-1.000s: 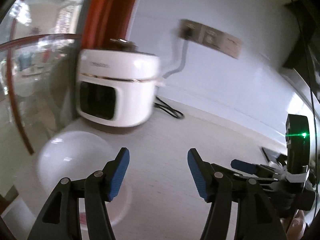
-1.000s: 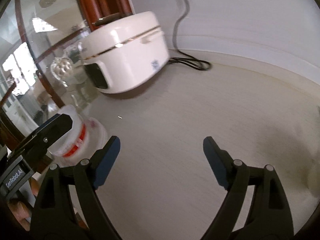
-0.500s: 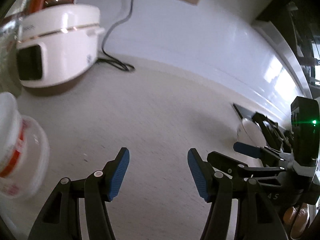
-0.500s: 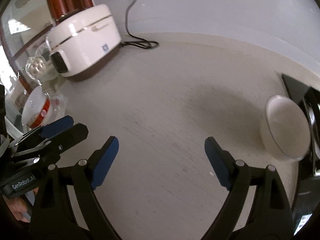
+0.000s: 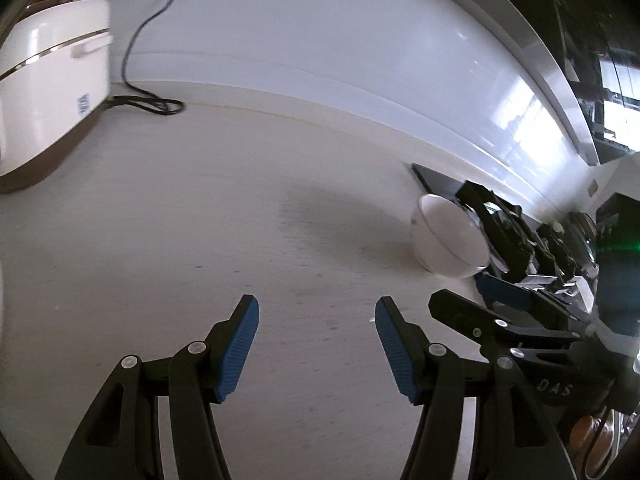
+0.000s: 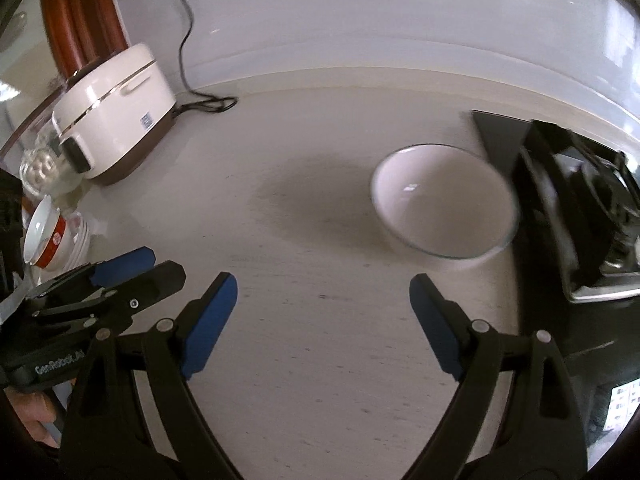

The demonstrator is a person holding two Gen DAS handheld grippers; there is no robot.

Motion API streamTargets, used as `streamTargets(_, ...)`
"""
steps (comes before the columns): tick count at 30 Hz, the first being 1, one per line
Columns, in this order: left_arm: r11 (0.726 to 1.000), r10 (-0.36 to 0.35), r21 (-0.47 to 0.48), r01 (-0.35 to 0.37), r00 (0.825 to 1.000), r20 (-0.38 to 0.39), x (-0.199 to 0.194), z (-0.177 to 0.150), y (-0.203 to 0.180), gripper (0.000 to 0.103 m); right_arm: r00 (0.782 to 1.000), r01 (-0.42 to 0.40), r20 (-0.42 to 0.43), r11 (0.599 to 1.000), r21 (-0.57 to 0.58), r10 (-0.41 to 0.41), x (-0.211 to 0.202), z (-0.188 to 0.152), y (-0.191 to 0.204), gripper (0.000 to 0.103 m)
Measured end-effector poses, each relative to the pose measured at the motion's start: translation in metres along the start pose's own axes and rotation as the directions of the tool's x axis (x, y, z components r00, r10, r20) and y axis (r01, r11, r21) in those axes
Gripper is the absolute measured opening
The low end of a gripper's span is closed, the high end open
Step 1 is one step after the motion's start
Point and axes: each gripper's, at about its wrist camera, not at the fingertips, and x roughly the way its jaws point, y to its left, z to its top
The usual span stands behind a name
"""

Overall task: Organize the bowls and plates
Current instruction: 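Move both grippers to the last white bowl beside the stove, then close both grippers on the rim of the last white bowl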

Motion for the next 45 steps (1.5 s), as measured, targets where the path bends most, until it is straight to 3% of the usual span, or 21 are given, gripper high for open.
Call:
streamTargets(5,0.999,-0.045,0.031,0.045,0.999,0.016,0.009,0.004,-0.026,0.061,0.997,0.046,0.057,0.997,0.056,-0.049,-0.015,-0.002,-0.028,0.090)
streamTargets(13,0.992,-0.128,0.030,0.126,0.986,0.110,0.035,0.021,-0.052,0.061,0.971,0.080,0.211,0.986,0.144,-0.110,-0.025,0.001,-0.066,0.091)
streamTargets(23,0.989,-0.126,0.085,0.120,0.990,0.067,0.076,0.064,-0.073,0.061,0.978,0.082,0.173,0.976,0.204,-0.118,-0.012,0.009,-0.106,0.091)
streamTargets(28,0.972,-0.178,0.166,0.169,0.983,0.042,0.096,0.081,-0.084,0.061,0.978,0.089,0.168,0.975,0.202,-0.124,-0.002,0.016,-0.110,0.091)
streamTargets(33,0.950,-0.265,0.176,0.259,0.964,0.016,0.113,0.079,-0.080,0.056,0.974,0.121,0.163,0.973,0.195,-0.154,0.008,0.015,-0.110,0.091)
streamTargets(40,0.954,-0.267,0.125,0.272,0.962,-0.058,0.126,0.071,-0.074,0.053,0.974,0.134,0.151,0.969,0.206,-0.166,0.015,0.013,-0.111,0.091)
streamTargets(45,0.944,-0.301,0.107,0.313,0.947,-0.114,0.129,0.065,-0.075,0.052,0.977,0.151,0.121,0.967,0.205,-0.178,0.025,0.010,-0.113,0.089)
